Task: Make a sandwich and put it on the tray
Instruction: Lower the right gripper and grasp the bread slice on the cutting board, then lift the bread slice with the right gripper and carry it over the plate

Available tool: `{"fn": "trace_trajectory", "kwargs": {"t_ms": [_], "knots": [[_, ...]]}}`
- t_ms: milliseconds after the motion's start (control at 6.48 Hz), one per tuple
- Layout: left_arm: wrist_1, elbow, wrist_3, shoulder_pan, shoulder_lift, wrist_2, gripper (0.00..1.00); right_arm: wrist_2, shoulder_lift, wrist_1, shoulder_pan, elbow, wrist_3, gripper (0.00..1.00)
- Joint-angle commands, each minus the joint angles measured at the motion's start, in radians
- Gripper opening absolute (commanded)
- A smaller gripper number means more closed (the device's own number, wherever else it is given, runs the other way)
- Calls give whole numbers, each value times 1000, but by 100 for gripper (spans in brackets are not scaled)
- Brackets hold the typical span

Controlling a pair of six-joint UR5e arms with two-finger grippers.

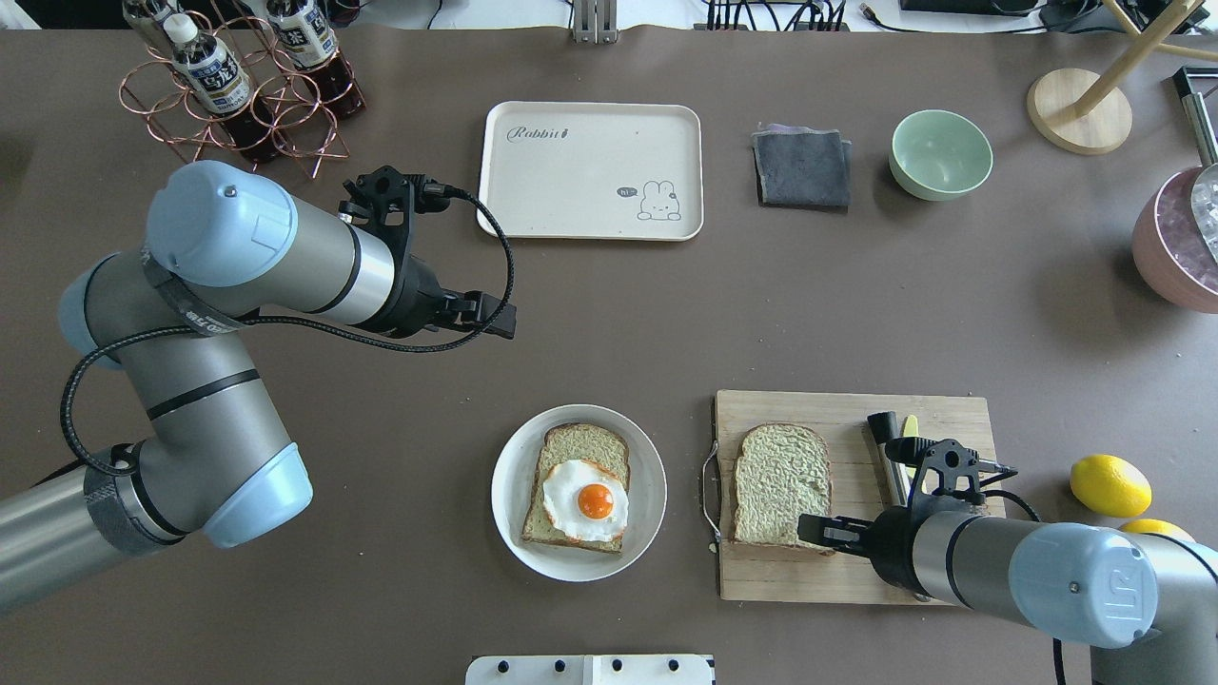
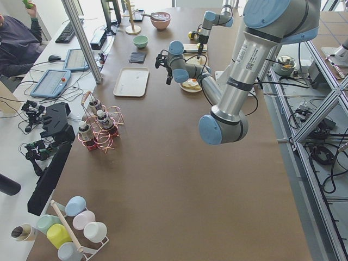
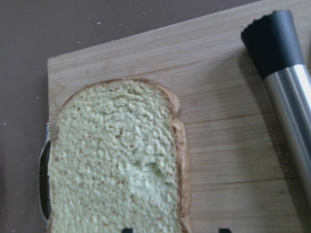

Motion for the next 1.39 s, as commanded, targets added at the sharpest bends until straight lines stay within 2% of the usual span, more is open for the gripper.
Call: {"fn": "trace_trajectory", "kwargs": {"t_ms": [0, 154, 771, 926, 1234], "knots": [[0, -11, 0, 0, 4, 0, 98, -1, 1, -1, -3, 6, 1, 0], [0, -11, 0, 0, 4, 0, 98, -1, 3, -1, -3, 10, -1, 0], [0, -12, 0, 0, 4, 0, 98, 46, -14, -6, 46, 140, -2, 0], [0, -12, 0, 0, 5, -2, 98, 52, 12, -6, 53, 142, -13, 0], [0, -14, 8, 0, 5, -11, 98, 45, 157, -56, 35, 106, -13, 0]]}}
